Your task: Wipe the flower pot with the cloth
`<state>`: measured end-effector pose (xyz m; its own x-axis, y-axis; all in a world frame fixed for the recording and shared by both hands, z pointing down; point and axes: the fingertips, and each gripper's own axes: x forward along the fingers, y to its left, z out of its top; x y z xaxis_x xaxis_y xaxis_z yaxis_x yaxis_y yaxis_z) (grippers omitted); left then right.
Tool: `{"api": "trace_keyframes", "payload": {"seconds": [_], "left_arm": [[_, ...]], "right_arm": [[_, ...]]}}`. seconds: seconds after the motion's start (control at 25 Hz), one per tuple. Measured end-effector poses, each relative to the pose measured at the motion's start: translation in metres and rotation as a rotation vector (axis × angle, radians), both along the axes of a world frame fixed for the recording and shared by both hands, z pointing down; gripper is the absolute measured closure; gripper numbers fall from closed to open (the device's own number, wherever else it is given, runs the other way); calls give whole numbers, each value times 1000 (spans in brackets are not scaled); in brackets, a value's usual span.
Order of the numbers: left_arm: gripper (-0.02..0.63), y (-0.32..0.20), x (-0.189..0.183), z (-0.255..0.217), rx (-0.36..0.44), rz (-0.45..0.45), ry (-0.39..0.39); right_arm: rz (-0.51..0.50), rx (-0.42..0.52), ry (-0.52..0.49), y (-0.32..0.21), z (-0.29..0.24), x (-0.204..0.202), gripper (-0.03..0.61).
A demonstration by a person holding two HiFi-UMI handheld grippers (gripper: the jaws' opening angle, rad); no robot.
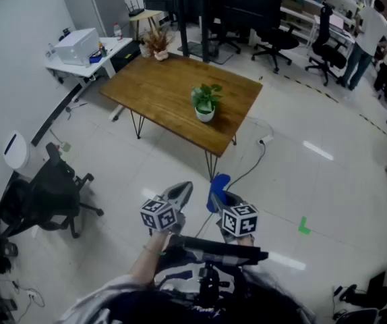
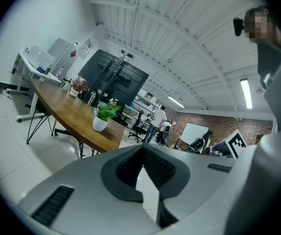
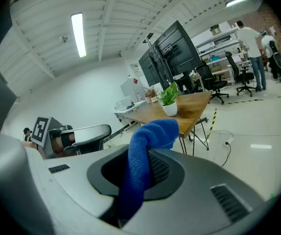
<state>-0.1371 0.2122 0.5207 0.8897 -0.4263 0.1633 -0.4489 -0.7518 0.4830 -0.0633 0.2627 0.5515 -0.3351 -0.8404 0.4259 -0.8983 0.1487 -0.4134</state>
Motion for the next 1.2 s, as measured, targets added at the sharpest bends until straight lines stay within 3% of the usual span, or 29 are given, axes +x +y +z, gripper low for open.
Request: {"api": "trace_keyframes", "payload": {"seconds": [0.6,1.2], "left_arm": [[606,-77,29,10,-38,-36,-44],[606,-284,77,31,-104,-11,-39]], "right_arm": [[9,-1,8,-65,0,35,515],[155,-54,18,-227,14,90,515]]}}
